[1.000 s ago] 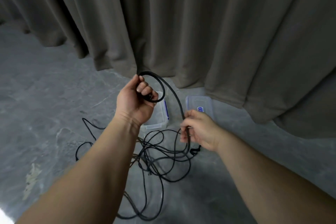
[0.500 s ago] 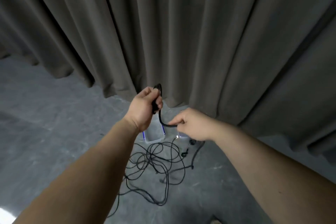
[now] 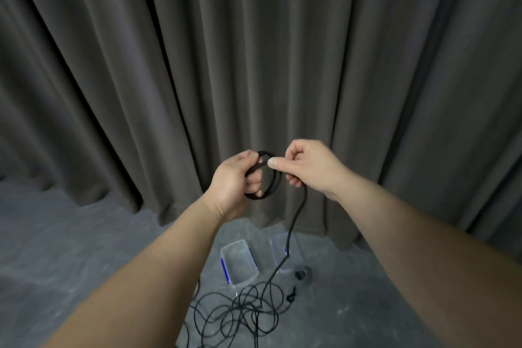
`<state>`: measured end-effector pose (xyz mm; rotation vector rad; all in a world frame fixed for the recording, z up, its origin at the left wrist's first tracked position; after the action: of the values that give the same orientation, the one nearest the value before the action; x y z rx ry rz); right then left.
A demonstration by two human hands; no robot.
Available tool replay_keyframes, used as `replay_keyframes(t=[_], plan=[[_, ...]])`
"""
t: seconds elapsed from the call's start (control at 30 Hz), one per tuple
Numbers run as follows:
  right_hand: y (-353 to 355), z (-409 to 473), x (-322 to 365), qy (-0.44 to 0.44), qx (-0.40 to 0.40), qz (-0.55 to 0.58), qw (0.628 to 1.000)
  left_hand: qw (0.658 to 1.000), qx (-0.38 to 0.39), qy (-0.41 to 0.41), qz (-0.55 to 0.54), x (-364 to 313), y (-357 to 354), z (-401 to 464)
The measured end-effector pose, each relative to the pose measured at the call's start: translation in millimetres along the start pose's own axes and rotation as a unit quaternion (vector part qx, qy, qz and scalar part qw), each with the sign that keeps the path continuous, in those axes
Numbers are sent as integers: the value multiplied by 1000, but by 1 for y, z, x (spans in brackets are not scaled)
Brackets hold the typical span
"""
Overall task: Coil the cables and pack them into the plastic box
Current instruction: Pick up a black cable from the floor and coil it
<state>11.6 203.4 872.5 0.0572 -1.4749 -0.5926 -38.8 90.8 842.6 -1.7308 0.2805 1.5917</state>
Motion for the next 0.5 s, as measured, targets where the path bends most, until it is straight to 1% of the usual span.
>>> replay_keyframes(t=[0.07, 0.1, 0.13, 0.2, 0.3, 0.4, 0.5], plan=[[-5, -8, 2, -35, 61, 79, 994, 999, 3, -18, -44, -21, -6, -1], [-8, -12, 2, -53, 83, 113, 989, 998, 0, -24, -57, -29, -7, -2], [-7, -15, 4, -58, 88, 132, 986, 998, -3, -29, -64, -37, -8, -3], [6, -13, 18, -25, 45, 141, 989, 997, -7, -38, -71, -49, -11, -4], [37, -3, 62, 62, -34, 136, 988, 996, -6, -54, -67, -68, -19, -4], [61, 4, 98, 103, -59, 119, 986, 997, 9, -59, -59, -86, -43, -2], [77, 10, 111, 105, -60, 124, 985, 996, 9, -67, -62, -101, -66, 0]])
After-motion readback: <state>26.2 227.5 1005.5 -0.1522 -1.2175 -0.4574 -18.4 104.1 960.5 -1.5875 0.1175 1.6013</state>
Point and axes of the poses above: each hand's wrist, its own z-axis towards the middle knuckle, its own y-axis out of the back of the hand, x = y × z, the point moved 10 cm from there along z, towards the middle knuckle, and after that the axes turned 5 degrees about -z, right-handed, at the moved point
